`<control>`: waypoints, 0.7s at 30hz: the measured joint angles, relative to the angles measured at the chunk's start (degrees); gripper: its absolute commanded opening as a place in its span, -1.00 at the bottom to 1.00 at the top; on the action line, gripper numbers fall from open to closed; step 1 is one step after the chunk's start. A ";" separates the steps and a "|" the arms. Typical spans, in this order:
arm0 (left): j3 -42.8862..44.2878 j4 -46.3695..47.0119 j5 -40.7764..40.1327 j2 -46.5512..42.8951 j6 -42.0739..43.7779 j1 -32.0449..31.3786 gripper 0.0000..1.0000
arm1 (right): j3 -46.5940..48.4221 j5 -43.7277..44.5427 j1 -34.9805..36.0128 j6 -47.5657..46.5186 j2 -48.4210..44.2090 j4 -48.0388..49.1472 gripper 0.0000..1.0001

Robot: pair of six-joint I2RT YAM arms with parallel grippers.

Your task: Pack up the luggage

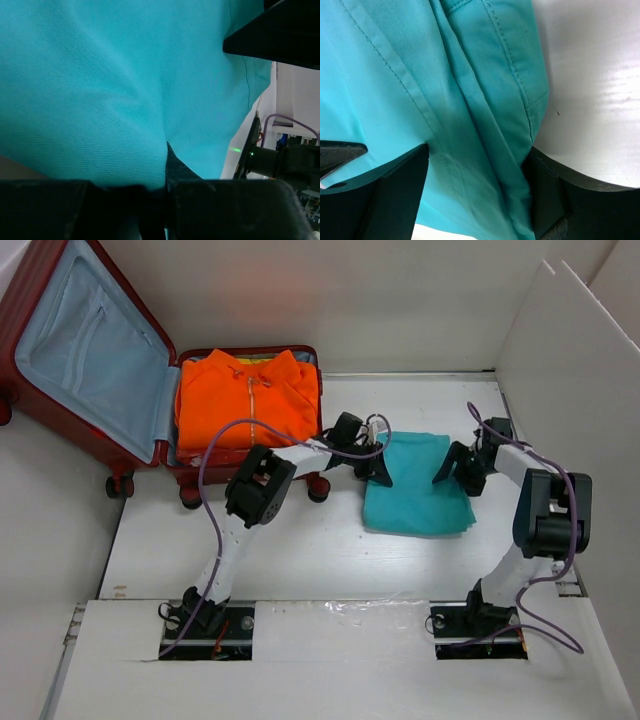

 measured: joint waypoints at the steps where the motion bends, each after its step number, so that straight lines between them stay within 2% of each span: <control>1: 0.39 -1.11 0.02 0.00 1.05 0.07 -1.00 | -0.44 0.04 -0.24 -0.02 -0.39 -0.15 0.57; 3: 2.12 -4.68 -0.42 0.00 4.63 0.15 -1.00 | -0.61 0.83 -0.37 -0.46 -1.31 -1.81 0.64; 6: 8.15 -14.75 -4.17 -0.07 12.55 0.50 -1.00 | -0.57 3.28 -0.37 -1.14 -4.42 -5.05 0.70; 8: 14.12 -22.51 -8.59 -0.22 18.73 0.90 -1.00 | -0.28 5.46 -0.35 -1.68 -8.46 -7.69 0.73; 12: 21.20 -31.69 -13.90 -1.36 25.68 1.57 -1.00 | 2.16 9.49 -0.35 -2.60 -16.98 -11.65 0.73; 21: 29.51 -44.35 -21.38 -8.00 34.60 2.49 -1.00 | 3.56 13.62 -0.37 -4.04 -30.25 -17.68 0.73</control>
